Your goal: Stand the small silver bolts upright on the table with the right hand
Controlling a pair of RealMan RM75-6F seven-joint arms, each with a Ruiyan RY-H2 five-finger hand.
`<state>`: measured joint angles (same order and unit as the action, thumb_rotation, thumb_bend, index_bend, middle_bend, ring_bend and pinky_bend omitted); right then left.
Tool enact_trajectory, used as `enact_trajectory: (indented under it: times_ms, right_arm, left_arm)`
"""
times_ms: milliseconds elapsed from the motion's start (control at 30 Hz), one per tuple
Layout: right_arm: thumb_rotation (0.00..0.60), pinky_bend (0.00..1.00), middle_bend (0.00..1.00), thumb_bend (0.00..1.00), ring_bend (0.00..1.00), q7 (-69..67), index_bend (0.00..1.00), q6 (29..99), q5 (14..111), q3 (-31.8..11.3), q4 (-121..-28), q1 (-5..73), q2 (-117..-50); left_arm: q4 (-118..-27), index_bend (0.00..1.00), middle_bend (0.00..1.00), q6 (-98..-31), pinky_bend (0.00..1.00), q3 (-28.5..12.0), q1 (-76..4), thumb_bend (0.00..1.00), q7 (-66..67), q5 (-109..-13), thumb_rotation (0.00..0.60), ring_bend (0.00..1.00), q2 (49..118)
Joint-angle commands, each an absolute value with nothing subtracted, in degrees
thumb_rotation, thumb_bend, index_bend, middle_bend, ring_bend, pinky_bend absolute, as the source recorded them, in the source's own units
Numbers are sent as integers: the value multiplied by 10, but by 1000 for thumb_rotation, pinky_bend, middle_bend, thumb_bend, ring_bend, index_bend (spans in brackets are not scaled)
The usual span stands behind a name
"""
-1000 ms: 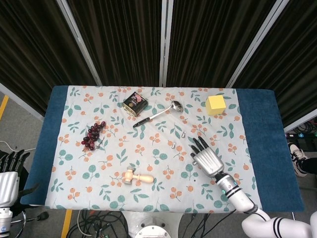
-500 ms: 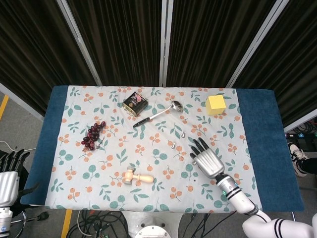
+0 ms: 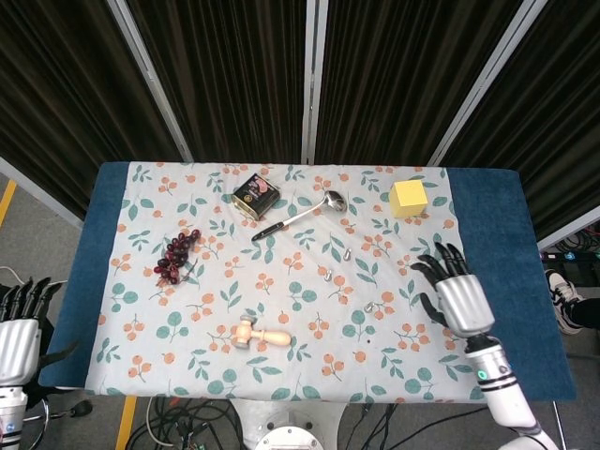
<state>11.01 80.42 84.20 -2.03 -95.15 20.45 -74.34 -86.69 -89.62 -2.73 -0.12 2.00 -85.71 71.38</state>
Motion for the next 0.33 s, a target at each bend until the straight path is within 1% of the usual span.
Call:
enact_trajectory:
  times_ms: [33, 167, 333]
  right_arm:
    - [600, 0, 169, 339, 0, 12, 193, 871, 851, -5, -966, 134, -687]
    - [600, 0, 146, 340, 0, -43, 175, 899, 867, 16, -961, 97, -666]
    - [600, 0, 142, 347, 0, -64, 174, 914, 885, 27, -955, 73, -652]
  left_arm:
    - [-869, 132, 68, -896, 0, -28, -3, 0, 23, -859, 600, 0, 714]
    - [-873, 131, 68, -895, 0, -28, -6, 0, 28, -861, 600, 0, 714]
    - [-877, 131, 69, -896, 0, -28, -6, 0, 30, -862, 600, 0, 713]
